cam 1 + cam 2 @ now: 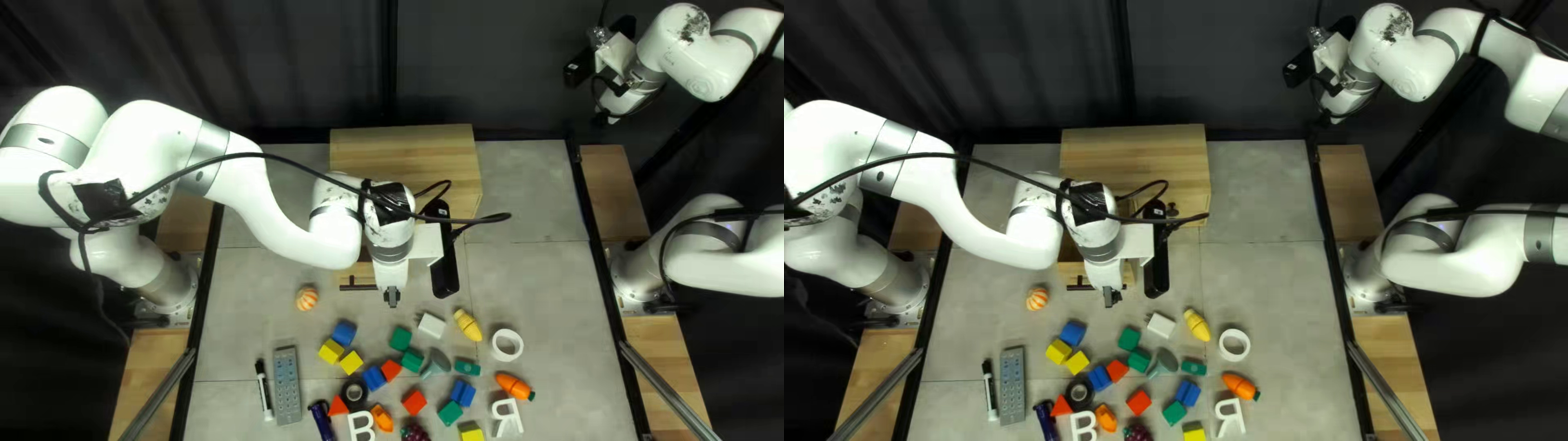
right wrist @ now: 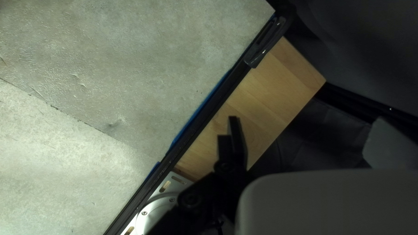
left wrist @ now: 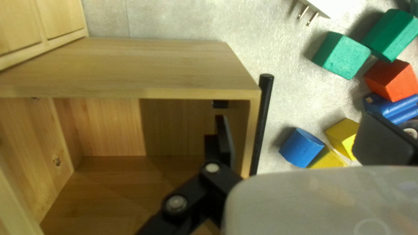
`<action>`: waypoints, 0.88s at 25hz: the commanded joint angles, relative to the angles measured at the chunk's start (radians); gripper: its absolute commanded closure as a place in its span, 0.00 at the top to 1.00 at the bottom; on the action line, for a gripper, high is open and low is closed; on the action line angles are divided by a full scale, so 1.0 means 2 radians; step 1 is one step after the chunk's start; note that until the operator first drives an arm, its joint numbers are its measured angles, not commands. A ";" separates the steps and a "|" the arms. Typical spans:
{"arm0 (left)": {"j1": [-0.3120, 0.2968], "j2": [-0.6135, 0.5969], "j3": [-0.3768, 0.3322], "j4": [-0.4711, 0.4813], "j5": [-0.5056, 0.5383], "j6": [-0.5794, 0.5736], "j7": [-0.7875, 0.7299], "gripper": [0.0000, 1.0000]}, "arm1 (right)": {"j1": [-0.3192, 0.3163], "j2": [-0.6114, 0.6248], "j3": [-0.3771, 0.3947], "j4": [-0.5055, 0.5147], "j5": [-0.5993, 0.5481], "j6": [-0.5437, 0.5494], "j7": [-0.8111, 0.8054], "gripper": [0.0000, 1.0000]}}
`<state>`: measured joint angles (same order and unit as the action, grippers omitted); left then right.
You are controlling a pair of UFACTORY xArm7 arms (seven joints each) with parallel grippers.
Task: Open drawers and place objects into drawer and close
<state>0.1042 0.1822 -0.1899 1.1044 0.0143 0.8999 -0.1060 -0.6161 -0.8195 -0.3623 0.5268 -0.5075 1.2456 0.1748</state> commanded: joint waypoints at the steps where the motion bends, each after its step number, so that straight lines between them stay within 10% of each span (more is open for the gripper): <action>1: -0.001 0.002 0.001 0.001 0.004 -0.002 0.000 1.00 | 0.000 0.000 0.000 0.000 0.000 0.000 0.000 1.00; 22: -0.001 0.016 0.001 0.022 0.007 0.000 0.002 1.00 | 0.000 0.000 0.000 0.000 0.000 0.000 0.000 1.00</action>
<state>0.1028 0.2113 -0.1879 1.1455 0.0279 0.9006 -0.1013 -0.6161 -0.8195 -0.3623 0.5268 -0.5075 1.2456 0.1748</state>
